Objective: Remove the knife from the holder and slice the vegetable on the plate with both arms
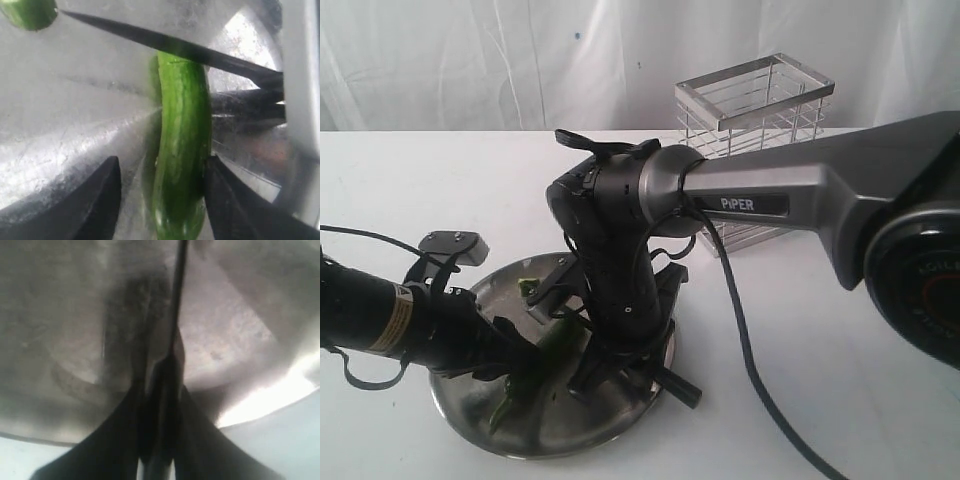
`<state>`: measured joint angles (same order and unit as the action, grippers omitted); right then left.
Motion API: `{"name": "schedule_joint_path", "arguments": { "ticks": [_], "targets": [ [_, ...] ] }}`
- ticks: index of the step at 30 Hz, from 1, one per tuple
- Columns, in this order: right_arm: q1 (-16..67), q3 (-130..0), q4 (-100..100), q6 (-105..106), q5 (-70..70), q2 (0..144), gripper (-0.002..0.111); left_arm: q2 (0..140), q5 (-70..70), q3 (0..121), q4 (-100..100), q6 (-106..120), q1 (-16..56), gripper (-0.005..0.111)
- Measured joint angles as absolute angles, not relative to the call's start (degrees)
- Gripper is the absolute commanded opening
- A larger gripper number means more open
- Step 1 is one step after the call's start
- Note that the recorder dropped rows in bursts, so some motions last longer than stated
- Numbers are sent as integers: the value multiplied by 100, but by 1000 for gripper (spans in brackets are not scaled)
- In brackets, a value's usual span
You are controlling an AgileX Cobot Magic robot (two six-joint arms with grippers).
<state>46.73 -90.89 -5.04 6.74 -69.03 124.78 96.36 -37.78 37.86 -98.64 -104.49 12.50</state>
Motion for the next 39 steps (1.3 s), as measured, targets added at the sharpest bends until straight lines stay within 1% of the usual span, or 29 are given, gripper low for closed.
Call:
{"name": "schedule_joint_path", "arguments": {
  "ticks": [9, 15, 18, 23, 29, 39],
  "targets": [
    [4634, -9089, -482, 662, -6903, 12478, 0, 9575, -3772, 3772, -9845, -10449, 1250, 54],
    [4625, -9089, -493, 662, -6939, 12491, 0, 8734, -3550, 3745, -9895, -10469, 1250, 54],
    [4625, -9089, -493, 662, -6939, 12491, 0, 8476, -3146, 3660, -9917, -10533, 1250, 54],
    [4625, -9089, -493, 662, -6950, 12491, 0, 8433, -2431, 3676, -9843, -10520, 1250, 54],
    [4625, -9089, -482, 683, -6950, 12491, 0, 8656, -2496, 4170, -9777, -10453, 1250, 54],
    [4625, -9089, -482, 695, -6950, 12491, 0, 9639, -2498, 4881, -9754, -10453, 1250, 54]
  ]
}}
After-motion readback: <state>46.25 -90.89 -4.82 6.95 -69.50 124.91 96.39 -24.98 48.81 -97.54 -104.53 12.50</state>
